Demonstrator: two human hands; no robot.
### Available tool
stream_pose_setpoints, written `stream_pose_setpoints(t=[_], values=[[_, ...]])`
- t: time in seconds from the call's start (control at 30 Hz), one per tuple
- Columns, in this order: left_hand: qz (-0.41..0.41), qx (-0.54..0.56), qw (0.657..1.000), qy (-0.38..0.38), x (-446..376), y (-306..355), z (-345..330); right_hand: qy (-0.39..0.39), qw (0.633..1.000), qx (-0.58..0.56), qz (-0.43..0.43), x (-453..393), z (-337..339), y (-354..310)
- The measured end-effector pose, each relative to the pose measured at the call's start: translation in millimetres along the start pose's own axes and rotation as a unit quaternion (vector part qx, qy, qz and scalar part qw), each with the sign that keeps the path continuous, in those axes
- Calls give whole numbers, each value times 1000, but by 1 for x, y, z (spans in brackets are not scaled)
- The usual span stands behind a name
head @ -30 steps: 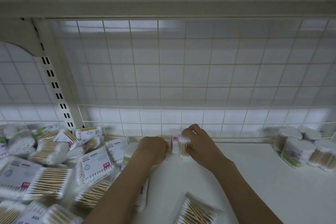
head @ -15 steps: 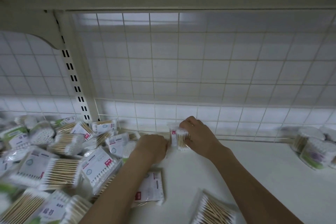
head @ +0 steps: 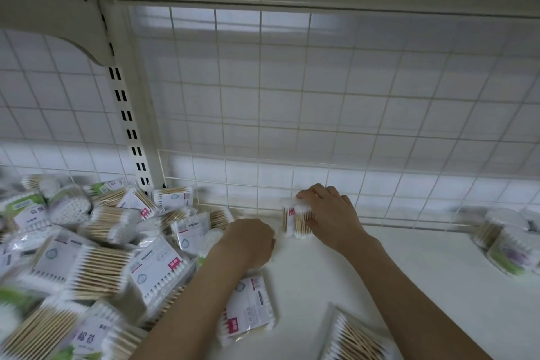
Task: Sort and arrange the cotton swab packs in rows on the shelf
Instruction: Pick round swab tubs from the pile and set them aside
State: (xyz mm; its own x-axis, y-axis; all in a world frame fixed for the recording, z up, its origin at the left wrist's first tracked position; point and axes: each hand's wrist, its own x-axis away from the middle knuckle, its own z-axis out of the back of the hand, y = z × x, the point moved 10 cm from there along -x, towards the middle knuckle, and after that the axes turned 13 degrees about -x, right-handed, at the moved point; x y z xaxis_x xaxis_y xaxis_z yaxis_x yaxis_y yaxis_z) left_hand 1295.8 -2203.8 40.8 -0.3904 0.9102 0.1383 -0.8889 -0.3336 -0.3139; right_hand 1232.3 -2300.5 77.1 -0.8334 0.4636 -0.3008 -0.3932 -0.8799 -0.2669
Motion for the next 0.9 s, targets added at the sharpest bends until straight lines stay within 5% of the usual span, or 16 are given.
stream_pose_setpoints(t=[0.37, 0.57, 0.9], values=[[-49, 125, 991, -9, -5, -1, 10, 6, 999, -54, 1, -7, -3, -11], [44, 233, 969, 64, -37, -44, 24, 11, 994, -112, 6, -6, -8, -16], [68, 280, 949, 129, -51, -48, 31, -5, 975, -204, -84, 13, -12, 12]])
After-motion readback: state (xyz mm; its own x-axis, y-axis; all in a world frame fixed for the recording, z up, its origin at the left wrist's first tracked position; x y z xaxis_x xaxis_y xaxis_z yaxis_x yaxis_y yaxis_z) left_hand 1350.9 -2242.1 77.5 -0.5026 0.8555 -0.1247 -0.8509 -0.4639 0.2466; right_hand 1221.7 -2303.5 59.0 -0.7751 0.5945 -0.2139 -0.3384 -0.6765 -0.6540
